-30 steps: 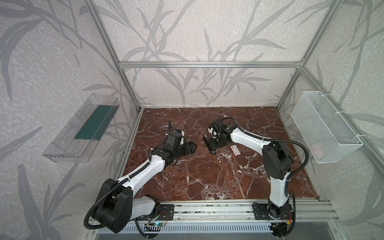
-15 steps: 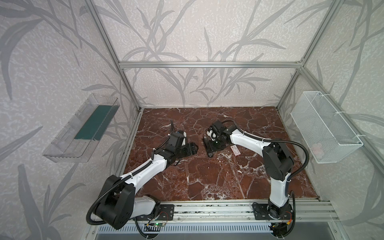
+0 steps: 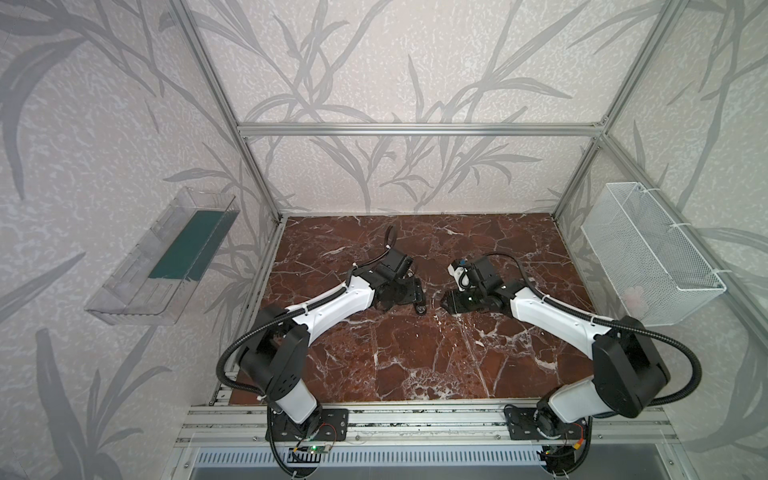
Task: Load the staples into the stapler
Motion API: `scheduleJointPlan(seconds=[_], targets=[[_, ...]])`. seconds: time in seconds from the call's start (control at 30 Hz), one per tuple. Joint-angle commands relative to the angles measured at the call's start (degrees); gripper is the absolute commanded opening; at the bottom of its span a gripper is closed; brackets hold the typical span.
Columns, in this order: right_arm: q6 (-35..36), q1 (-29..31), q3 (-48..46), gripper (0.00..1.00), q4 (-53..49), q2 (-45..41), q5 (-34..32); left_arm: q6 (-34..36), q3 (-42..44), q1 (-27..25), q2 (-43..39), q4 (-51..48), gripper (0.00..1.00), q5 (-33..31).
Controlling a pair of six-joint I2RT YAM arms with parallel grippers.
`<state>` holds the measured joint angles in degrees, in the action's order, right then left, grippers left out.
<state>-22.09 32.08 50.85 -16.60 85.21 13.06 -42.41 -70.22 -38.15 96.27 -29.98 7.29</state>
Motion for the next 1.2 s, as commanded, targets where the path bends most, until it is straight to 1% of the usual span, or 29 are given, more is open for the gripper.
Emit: scheduleJointPlan(seconds=[0.0, 0.07, 0.23, 0.3, 0.47, 0.57, 0.63, 0.7, 0.8, 0.83, 0.87, 1.03, 1.13, 1.17], targets=[[-0.34, 0.09, -3.61, 0.53, 7.06, -1.93, -0.24, -2.46, -4.82, -1.52, 4.26, -11.81, 0.80, -7.68], [-1.13, 0.09, -6.01, 0.53, 10.42, -2.17, 0.70, -2.89, -7.08, -1.99, 6.73, -13.53, 0.79, -8.65], [-2.52, 0.09, -11.36, 0.53, 18.18, -1.85, 2.50, -3.51, -12.03, -2.88, 11.02, -14.95, 0.72, -10.16], [-2.79, 0.09, -12.94, 0.53, 20.61, -1.71, 3.22, -3.69, -14.19, -3.04, 12.78, -15.61, 0.72, -10.31], [-3.31, 0.10, -14.84, 0.52, 23.26, -0.97, 4.24, -3.64, -17.94, -3.89, 15.21, -16.16, 0.72, -9.40], [-3.83, 0.10, -15.93, 0.52, 24.69, -1.11, 4.00, -3.64, -19.51, -4.21, 16.68, -16.94, 0.72, -10.30], [-4.09, 0.09, -16.31, 0.52, 25.77, -1.11, 4.25, -3.60, -20.68, -4.15, 18.27, -18.04, 0.70, -10.86], [-4.38, 0.14, -16.22, 0.51, 26.47, -0.71, 4.80, -3.38, -21.95, -4.17, 20.19, -18.69, 0.65, -11.18], [-4.85, 0.09, -16.13, 0.51, 27.29, 0.21, 5.44, -3.20, -23.49, -4.16, 21.89, -18.98, 0.53, -10.81], [-5.06, 0.10, -16.23, 0.51, 27.68, 0.51, 5.55, -3.07, -23.84, -4.18, 22.06, -18.97, 0.50, -10.72], [-5.16, 0.09, -16.22, 0.51, 27.97, 0.74, 5.57, -3.03, -24.16, -4.16, 22.15, -19.21, 0.44, -10.56], [-6.16, 0.09, -16.22, 0.51, 31.10, 3.95, 7.02, -2.35, -24.44, -4.16, 21.54, -20.06, 0.29, -10.77], [-8.30, 0.09, -15.88, 0.50, 35.34, 7.49, 9.40, -2.26, -24.71, -4.12, 21.06, -21.06, 0.11, -10.26], [-9.22, 0.09, -15.71, 0.49, 37.13, 8.91, 10.37, -2.24, -24.68, -4.05, 20.73, -21.26, 0.03, -9.99]])
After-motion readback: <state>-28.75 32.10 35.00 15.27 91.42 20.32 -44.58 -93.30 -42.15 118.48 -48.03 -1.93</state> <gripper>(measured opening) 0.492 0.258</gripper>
